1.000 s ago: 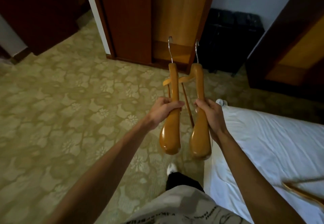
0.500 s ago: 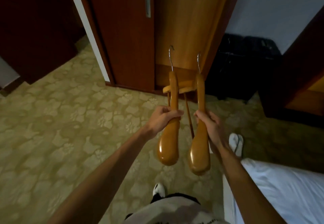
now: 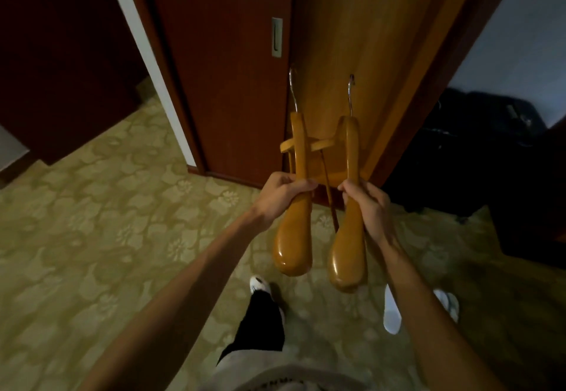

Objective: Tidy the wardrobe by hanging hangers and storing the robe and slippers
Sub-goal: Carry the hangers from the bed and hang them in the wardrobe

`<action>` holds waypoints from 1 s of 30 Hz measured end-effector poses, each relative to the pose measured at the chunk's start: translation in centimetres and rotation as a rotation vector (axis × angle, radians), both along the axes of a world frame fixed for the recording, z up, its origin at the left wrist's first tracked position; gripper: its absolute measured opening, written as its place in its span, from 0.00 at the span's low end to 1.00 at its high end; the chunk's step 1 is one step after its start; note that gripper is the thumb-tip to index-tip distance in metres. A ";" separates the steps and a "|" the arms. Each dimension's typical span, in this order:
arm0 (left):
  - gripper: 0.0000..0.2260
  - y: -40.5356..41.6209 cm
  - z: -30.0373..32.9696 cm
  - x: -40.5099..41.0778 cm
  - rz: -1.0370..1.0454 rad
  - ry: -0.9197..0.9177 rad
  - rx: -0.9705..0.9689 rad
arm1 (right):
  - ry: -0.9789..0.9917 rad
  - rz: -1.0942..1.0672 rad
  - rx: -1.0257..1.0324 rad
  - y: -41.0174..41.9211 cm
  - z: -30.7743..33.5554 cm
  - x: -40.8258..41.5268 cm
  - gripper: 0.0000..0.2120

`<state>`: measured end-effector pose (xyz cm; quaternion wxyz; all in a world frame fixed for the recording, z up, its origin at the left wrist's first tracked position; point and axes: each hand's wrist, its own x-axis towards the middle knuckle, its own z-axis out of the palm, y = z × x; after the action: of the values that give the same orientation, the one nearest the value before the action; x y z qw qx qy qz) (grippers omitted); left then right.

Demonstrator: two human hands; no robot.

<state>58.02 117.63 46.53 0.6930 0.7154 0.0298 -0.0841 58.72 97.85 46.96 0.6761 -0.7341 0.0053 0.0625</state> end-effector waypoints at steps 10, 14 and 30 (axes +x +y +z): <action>0.26 3.7 1.5 26.5 -0.194 -0.029 -0.066 | -0.036 -0.146 -0.011 4.0 2.3 22.0 0.15; 0.27 3.0 3.9 34.7 -0.247 0.000 -0.070 | -0.072 -0.180 0.011 3.5 4.5 29.0 0.08; 0.12 0.7 20.1 66.5 -0.298 -0.339 0.110 | -0.297 -0.207 0.111 2.9 16.8 61.3 0.07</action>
<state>124.55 118.33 66.66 0.6280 0.7524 -0.1885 -0.0625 119.99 100.79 63.79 0.7117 -0.6924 -0.0226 -0.1161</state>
